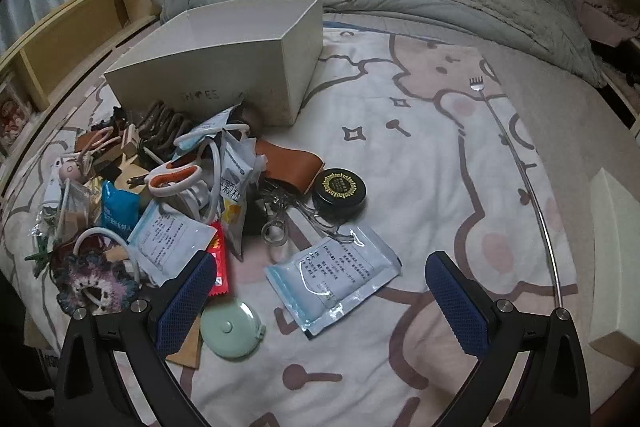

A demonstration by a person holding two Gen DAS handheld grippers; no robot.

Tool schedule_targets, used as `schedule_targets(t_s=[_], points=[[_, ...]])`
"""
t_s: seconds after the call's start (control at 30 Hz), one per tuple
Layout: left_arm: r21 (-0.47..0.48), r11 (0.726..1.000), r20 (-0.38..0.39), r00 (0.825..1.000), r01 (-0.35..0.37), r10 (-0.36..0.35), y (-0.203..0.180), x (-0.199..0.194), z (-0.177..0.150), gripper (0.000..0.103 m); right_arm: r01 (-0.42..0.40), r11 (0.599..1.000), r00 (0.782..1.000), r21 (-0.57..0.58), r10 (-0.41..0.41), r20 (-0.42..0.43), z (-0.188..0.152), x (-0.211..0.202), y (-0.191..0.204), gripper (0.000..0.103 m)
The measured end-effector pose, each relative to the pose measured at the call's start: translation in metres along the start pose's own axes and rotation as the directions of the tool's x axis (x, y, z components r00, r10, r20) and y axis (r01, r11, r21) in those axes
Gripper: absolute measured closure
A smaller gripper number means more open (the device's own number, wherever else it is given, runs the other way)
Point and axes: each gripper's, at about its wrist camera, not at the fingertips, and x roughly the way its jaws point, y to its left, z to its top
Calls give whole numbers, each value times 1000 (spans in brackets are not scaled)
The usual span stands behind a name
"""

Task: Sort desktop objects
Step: 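Move the left tool toward the green clothespins while the right tool approaches the white packet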

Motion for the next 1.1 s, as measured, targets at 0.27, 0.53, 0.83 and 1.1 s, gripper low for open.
schedule_targets(t_s=[0.27, 0.53, 0.83, 1.1], points=[[54, 999, -126, 992, -9, 16, 3, 35, -27, 0, -51, 988, 998, 147, 55, -24, 3, 17, -11, 0], [111, 994, -209, 978, 16, 7, -6, 57, -50, 0, -20, 985, 1000, 174, 22, -11, 4, 23, -13, 0], [138, 983, -261, 962, 118, -78, -29, 61, -63, 0, 22, 990, 997, 142, -11, -76, 1, 39, -7, 0], [182, 961, -274, 949, 208, -154, -55, 54, -59, 0, 47, 988, 994, 147, -32, -104, 2, 51, -3, 0]])
